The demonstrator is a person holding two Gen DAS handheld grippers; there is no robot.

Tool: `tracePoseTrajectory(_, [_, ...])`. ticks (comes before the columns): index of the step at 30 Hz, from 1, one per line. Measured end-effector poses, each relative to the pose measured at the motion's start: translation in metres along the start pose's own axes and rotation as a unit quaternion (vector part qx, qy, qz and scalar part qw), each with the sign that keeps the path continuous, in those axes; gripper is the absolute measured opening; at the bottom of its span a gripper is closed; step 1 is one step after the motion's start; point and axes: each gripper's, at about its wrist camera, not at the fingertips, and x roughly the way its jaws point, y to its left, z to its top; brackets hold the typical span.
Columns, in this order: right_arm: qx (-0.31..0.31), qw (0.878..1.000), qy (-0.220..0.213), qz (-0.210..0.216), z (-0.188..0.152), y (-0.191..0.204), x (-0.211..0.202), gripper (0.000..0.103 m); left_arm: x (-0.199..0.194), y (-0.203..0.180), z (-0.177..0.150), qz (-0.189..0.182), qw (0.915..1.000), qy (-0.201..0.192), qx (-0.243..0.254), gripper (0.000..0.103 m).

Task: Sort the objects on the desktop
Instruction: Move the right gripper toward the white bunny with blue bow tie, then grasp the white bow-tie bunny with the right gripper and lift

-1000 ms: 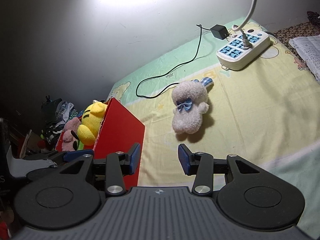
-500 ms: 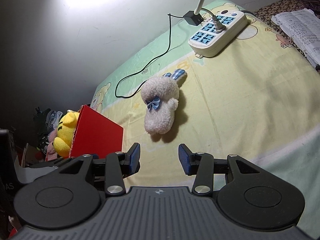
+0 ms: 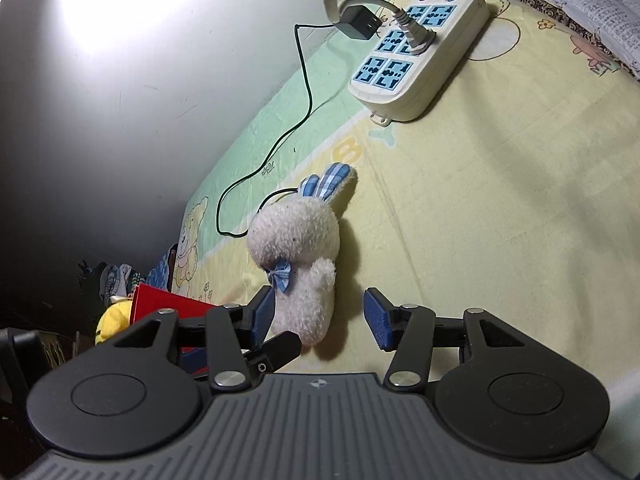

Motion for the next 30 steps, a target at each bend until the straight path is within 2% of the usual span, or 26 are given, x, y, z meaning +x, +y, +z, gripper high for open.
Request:
tracePoseTrajectory(9, [-0.002,1.0,0.005,0.014,0.015,-0.004,0.038,0.061,0.031,0.008,0.021,-0.006,0.9998,0.005,-0.02,0.099])
tracePoseTrajectory(13, [-0.01,1.0,0.014,0.026,0.017,-0.003,0.053,0.061,0.045,0.006,0.027,-0.012,0.9997,0.016,-0.016,0.098])
tracePoseTrajectory(19, [-0.011,0.998,0.025,0.052,0.018,-0.005,0.067,0.064,0.06,-0.001,0.028,-0.02,0.9993,0.031,-0.002,0.087])
tracePoseTrajectory(23, [-0.016,0.997,0.031,0.064,0.016,-0.002,0.071,0.06,0.062,-0.01,0.027,-0.006,0.9993,0.023,0.03,0.084])
tracePoseTrajectory(24, [-0.017,0.997,0.033,0.072,0.017,-0.001,0.071,0.052,0.062,-0.009,0.028,-0.009,0.9993,0.023,0.03,0.084])
tracePoseTrajectory(25, [-0.018,0.996,0.036,0.075,0.017,-0.001,0.07,0.05,0.061,-0.007,0.028,-0.018,0.9992,0.024,0.025,0.082])
tracePoseTrajectory(28, [-0.025,0.997,0.04,0.067,0.016,0.003,0.065,0.048,0.057,-0.006,0.028,-0.032,0.9988,0.026,0.028,0.072])
tracePoseTrajectory(30, [-0.024,0.997,0.04,0.064,0.015,0.003,0.061,0.046,0.054,-0.006,0.028,-0.035,0.9986,0.026,0.029,0.071])
